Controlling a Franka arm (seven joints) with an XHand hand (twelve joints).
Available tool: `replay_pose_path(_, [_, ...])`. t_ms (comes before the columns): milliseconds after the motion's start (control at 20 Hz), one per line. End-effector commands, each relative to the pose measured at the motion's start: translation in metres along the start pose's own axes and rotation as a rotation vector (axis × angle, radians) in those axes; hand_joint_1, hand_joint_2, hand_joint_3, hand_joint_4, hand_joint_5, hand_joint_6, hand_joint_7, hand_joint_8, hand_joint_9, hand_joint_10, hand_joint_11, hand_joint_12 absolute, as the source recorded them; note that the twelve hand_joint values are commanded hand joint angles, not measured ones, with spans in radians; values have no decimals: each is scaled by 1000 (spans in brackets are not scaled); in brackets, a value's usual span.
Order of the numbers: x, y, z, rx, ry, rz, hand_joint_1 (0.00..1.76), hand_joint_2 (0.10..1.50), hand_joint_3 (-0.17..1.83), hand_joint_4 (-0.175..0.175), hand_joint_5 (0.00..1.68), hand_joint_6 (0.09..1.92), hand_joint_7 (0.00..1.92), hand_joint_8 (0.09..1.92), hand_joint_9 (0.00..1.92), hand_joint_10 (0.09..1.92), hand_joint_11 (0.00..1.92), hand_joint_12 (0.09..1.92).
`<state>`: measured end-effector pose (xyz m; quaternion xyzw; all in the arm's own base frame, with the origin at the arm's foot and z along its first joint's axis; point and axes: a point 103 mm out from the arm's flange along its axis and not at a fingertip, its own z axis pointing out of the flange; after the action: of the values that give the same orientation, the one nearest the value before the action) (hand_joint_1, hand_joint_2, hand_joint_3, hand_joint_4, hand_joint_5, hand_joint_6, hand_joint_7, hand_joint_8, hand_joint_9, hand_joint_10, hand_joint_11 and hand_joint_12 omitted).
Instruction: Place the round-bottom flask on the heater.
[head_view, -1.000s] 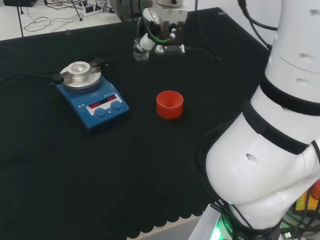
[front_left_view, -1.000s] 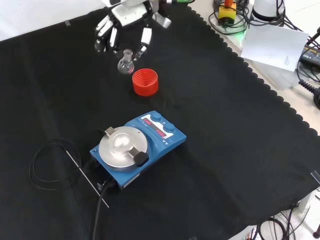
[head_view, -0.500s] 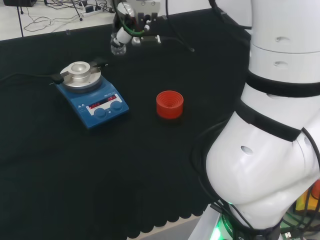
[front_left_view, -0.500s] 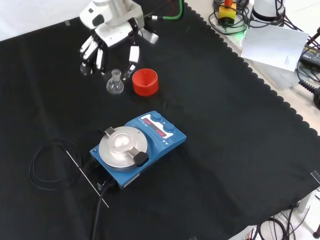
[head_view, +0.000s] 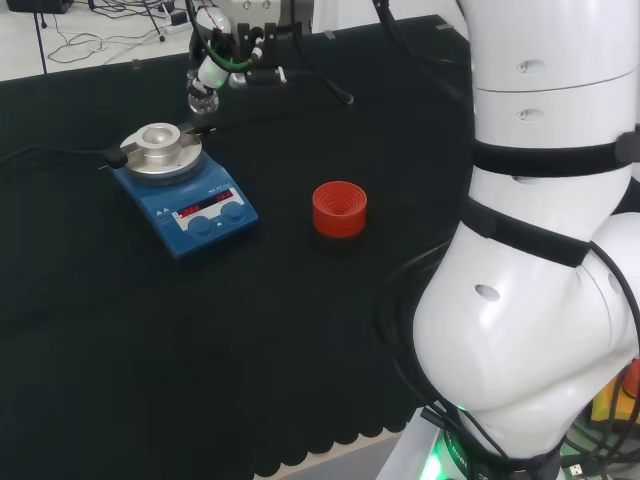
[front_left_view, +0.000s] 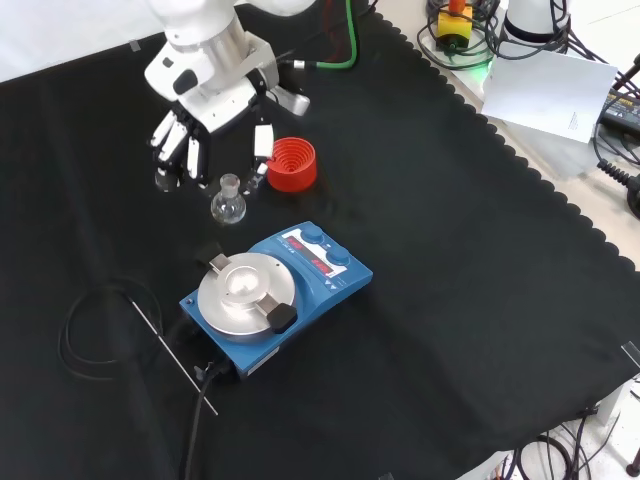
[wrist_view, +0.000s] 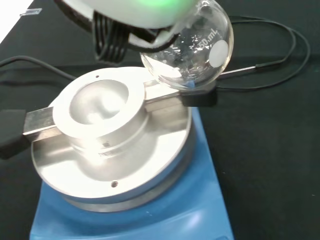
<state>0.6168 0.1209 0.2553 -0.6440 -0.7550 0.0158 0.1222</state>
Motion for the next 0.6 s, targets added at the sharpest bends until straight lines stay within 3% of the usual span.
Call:
replay_pose_path(50, [28,14,7,35,-16,-48,1120,670,769,34,1135,969,310,660,600,611,341,1338])
replay_pose_path(600, [46,29,17,60,-16,-80,1122,666,776,30,1136,970,307,660,599,612,341,1339])
